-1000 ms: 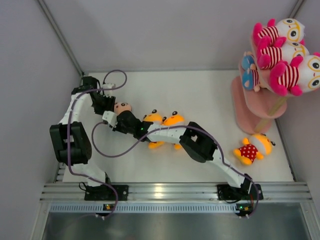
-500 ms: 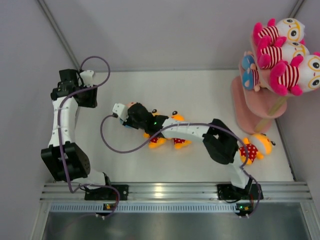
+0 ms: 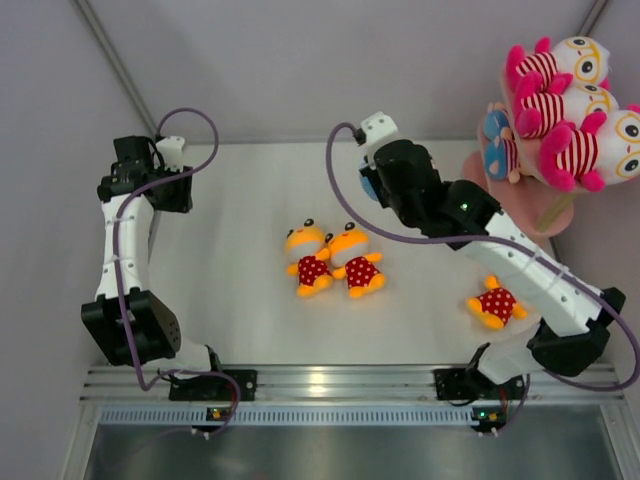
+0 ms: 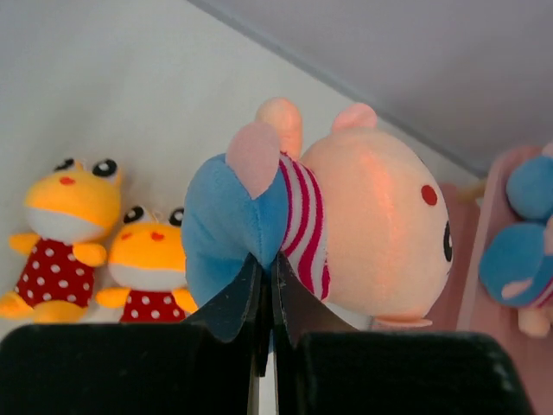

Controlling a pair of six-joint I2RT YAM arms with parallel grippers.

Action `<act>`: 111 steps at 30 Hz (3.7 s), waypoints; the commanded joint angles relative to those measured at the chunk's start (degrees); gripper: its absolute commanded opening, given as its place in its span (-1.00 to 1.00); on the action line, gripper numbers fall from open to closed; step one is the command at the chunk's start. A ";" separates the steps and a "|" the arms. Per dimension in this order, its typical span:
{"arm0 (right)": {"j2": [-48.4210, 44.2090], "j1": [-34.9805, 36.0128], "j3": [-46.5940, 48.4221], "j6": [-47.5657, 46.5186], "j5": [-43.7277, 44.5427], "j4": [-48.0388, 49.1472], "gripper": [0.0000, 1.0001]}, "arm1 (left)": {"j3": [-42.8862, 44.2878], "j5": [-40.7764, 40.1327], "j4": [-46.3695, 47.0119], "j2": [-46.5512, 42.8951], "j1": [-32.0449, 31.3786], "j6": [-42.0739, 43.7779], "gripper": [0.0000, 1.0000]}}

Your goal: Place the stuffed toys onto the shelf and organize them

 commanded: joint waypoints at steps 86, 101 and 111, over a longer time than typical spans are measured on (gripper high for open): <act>-19.46 -1.56 -41.98 -36.67 -46.66 8.25 0.68 | -4.52 4.35 -0.84 -4.70 0.52 1.45 0.12; 0.13 1.44 -47.00 -40.45 -35.33 18.19 0.61 | -9.62 4.53 -1.20 -4.70 0.52 2.07 0.20; 6.64 -0.67 -48.41 -40.28 -29.80 20.13 -0.01 | -9.62 5.06 -1.11 -3.91 0.52 2.16 0.24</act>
